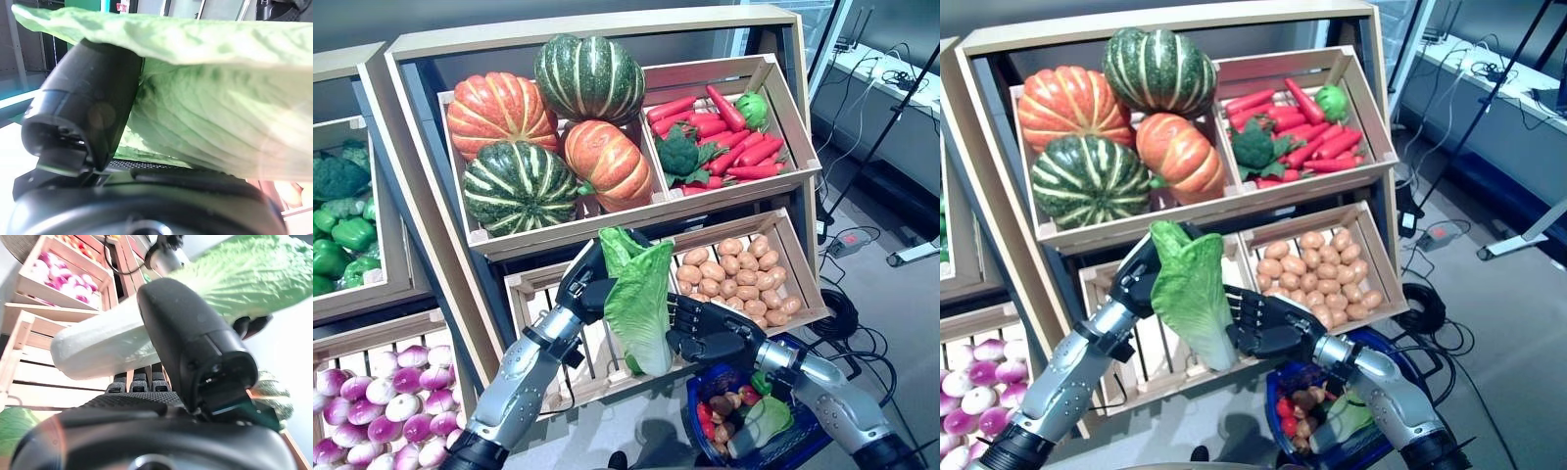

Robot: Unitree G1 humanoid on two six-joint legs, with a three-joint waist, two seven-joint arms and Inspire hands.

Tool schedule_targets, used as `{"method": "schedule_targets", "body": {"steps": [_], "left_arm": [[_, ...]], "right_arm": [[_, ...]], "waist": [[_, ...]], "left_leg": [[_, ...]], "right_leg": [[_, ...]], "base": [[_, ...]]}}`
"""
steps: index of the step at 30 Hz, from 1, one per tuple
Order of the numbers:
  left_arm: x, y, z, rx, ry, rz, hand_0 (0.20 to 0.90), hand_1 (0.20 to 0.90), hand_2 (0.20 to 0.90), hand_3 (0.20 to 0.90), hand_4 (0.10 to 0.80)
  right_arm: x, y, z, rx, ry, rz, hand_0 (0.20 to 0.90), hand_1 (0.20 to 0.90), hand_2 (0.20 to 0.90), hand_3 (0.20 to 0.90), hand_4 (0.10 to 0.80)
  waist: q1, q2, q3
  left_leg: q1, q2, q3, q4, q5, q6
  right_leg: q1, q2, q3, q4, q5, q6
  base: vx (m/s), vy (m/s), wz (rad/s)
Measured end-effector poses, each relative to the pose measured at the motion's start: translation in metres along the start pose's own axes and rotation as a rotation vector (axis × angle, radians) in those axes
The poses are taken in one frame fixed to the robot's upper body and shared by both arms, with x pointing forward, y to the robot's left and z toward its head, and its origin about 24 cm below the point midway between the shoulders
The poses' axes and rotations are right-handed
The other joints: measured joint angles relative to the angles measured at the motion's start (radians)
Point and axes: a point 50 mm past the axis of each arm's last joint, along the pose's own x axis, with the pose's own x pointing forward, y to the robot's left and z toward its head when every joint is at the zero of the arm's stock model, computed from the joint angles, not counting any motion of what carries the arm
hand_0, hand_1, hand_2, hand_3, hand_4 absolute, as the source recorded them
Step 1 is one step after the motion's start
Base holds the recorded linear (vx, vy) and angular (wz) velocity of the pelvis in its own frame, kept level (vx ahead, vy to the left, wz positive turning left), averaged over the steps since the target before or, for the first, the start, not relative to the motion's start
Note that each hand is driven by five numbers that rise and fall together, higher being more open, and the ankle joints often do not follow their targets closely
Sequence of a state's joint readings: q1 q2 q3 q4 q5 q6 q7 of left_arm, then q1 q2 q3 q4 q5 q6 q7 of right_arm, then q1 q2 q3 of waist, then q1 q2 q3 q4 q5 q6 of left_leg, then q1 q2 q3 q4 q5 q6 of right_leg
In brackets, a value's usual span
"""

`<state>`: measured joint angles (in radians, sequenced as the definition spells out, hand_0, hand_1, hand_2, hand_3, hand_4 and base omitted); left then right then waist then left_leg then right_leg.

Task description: Put vegetables into the basket

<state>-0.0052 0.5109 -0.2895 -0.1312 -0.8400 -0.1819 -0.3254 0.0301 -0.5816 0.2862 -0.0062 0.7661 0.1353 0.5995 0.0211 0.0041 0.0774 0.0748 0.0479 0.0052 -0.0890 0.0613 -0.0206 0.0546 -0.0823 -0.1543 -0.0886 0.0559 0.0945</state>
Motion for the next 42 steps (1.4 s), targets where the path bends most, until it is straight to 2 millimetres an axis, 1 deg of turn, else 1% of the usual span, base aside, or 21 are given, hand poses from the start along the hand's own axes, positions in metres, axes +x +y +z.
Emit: {"method": "schedule_targets", "body": {"steps": [5,8,13,21,24,29,33,36,37,38,39,42], "left_arm": [[0.001,-0.003,0.001,-0.008,-0.012,-0.011,0.3,0.3,0.3,0.3,0.4],[0.002,-0.004,0.003,-0.012,-0.028,-0.013,0.3,0.3,0.3,0.3,0.4],[0.003,-0.003,0.007,-0.01,-0.049,0.0,0.3,0.3,0.3,0.3,0.4],[0.004,-0.003,0.004,-0.025,-0.034,0.025,0.3,0.3,0.3,0.3,0.4],[0.004,-0.004,0.003,-0.028,-0.031,0.023,0.3,0.3,0.3,0.3,0.4],[0.005,-0.011,-0.006,-0.054,0.019,-0.028,0.3,0.3,0.3,0.3,0.4],[0.002,-0.021,-0.019,-0.075,0.138,-0.154,0.3,0.3,0.3,0.3,0.4],[0.0,-0.031,-0.028,-0.118,0.188,-0.242,0.3,0.3,0.3,0.3,0.4],[-0.001,-0.034,-0.03,-0.127,0.212,-0.279,0.3,0.3,0.3,0.3,0.4],[-0.001,-0.035,-0.031,-0.131,0.222,-0.298,0.3,0.3,0.3,0.3,0.4],[-0.001,-0.035,-0.031,-0.134,0.228,-0.307,0.3,0.3,0.3,0.3,0.4],[0.0,-0.038,-0.032,-0.136,0.246,-0.336,0.3,0.3,0.3,0.3,0.4]], "right_arm": [[-0.01,-0.007,0.0,0.014,-0.025,-0.106,0.9,0.9,0.9,0.9,0.8],[-0.015,-0.01,0.0,0.016,-0.032,-0.14,0.9,0.9,0.9,0.9,0.8],[-0.016,-0.011,0.002,0.013,-0.037,-0.143,0.9,0.9,0.9,0.9,0.8],[-0.013,-0.007,0.0,0.023,-0.019,-0.109,0.9,0.9,0.9,0.9,0.8],[-0.011,-0.003,-0.005,0.047,0.021,-0.087,0.9,0.9,0.9,0.9,0.8],[-0.003,0.01,-0.025,0.099,0.134,-0.02,0.9,0.9,0.9,0.9,0.8],[-0.004,0.016,-0.038,0.114,0.277,0.027,0.9,0.9,0.9,0.9,0.8],[-0.003,0.021,-0.045,0.117,0.331,0.072,0.9,0.9,0.9,0.9,0.8],[-0.003,0.024,-0.048,0.117,0.362,0.114,0.869,0.869,0.869,0.869,0.78],[-0.003,0.026,-0.049,0.116,0.374,0.133,0.526,0.526,0.526,0.526,0.551],[-0.003,0.027,-0.05,0.117,0.38,0.141,0.3,0.3,0.3,0.3,0.4],[-0.003,0.029,-0.052,0.126,0.398,0.166,0.3,0.3,0.3,0.3,0.4]], "waist": [[-0.006,0.0,0.0],[-0.008,0.0,0.0],[-0.008,0.0,0.0],[-0.007,0.0,0.0],[-0.006,0.0,0.0],[-0.006,0.0,0.0],[-0.006,0.0,0.0],[-0.006,0.0,0.0],[-0.006,0.0,0.0],[-0.007,0.0,0.0],[-0.007,0.0,0.0],[-0.007,-0.001,0.0]], "left_leg": [[-0.008,-0.001,0.005,0.0,-0.001,0.001],[-0.008,-0.001,0.007,0.0,-0.001,0.001],[-0.008,0.0,0.024,0.0,-0.005,0.002],[-0.009,0.0,0.026,0.0,-0.008,0.003],[-0.009,0.0,0.026,0.0,-0.008,0.003],[-0.008,0.0,0.027,0.0,-0.008,0.003],[-0.008,0.0,0.027,0.0,-0.008,0.003],[-0.006,0.0,0.03,0.0,-0.009,0.003],[-0.004,0.0,0.031,0.0,-0.009,0.003],[-0.004,0.0,0.032,0.0,-0.009,0.003],[-0.003,0.0,0.032,0.0,-0.009,0.003],[-0.003,0.0,0.032,0.0,-0.009,0.003]], "right_leg": [[-0.011,0.0,0.008,0.0,0.003,0.003],[-0.013,0.0,0.01,0.0,0.002,0.003],[-0.018,0.0,0.015,0.0,0.002,0.003],[-0.021,-0.001,0.016,0.0,0.002,0.004],[-0.021,-0.001,0.016,0.0,0.002,0.004],[-0.021,-0.001,0.017,-0.001,0.002,0.004],[-0.021,-0.001,0.019,-0.001,0.002,0.004],[-0.022,0.001,0.031,-0.001,0.002,0.004],[-0.021,0.001,0.033,-0.001,0.003,0.004],[-0.021,0.001,0.033,0.0,0.003,0.004],[-0.021,0.002,0.034,-0.001,0.003,0.004],[-0.021,0.002,0.035,0.0,0.003,0.005]], "base": [[-0.03,-0.004,-0.05],[-0.008,0.0,-0.02],[-0.027,0.002,-0.06],[-0.003,0.0,0.0],[0.0,0.0,0.0],[0.0,0.0,0.0],[0.018,0.008,0.0],[0.046,0.022,-0.05],[0.051,0.019,-0.06],[0.049,0.017,-0.05],[0.0,0.0,0.0],[0.028,-0.001,0.0]]}}
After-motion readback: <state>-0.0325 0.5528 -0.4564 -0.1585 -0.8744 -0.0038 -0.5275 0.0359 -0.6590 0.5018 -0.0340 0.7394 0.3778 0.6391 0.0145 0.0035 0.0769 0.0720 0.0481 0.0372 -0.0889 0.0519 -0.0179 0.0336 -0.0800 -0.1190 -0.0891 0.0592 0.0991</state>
